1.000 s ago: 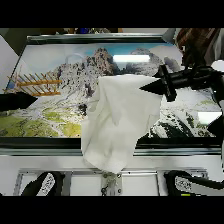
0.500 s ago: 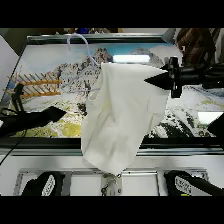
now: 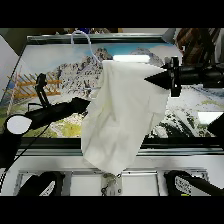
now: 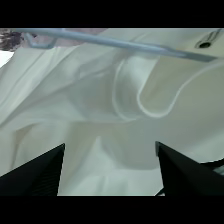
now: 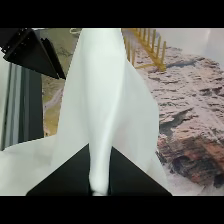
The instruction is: Fold the clothes and pants, and hang the long-sleeved shirts on hangers.
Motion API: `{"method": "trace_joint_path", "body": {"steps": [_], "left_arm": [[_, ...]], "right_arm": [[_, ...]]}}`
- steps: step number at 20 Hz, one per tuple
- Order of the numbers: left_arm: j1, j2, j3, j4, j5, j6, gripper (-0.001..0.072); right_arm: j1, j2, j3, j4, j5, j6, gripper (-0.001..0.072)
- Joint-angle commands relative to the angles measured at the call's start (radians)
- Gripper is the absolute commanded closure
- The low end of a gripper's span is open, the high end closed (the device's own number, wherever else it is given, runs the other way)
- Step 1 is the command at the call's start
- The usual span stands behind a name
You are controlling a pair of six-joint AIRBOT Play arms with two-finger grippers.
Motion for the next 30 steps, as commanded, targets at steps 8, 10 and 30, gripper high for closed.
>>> {"method": "trace_joint_path", "body": {"steps": [8,10,30], "left_arm": [[-0.053,-0.211,0.132,0.019,-0.017,-0.024,0.0094],[-0.053,-0.226,0.132,0.019,-0.011,-0.032,0.0095],[-0.033,-0.193,0.131,0.080,-0.032,-0.062,0.0692]], "right_arm": [[0.001,0.001,0.000,-0.007,-0.001,0.005,0.0682],[0.001,0.001,0.000,-0.007,-0.001,0.005,0.0682],[0.097,0.002,0.000,-0.006,0.026,0.154,0.0679]]}}
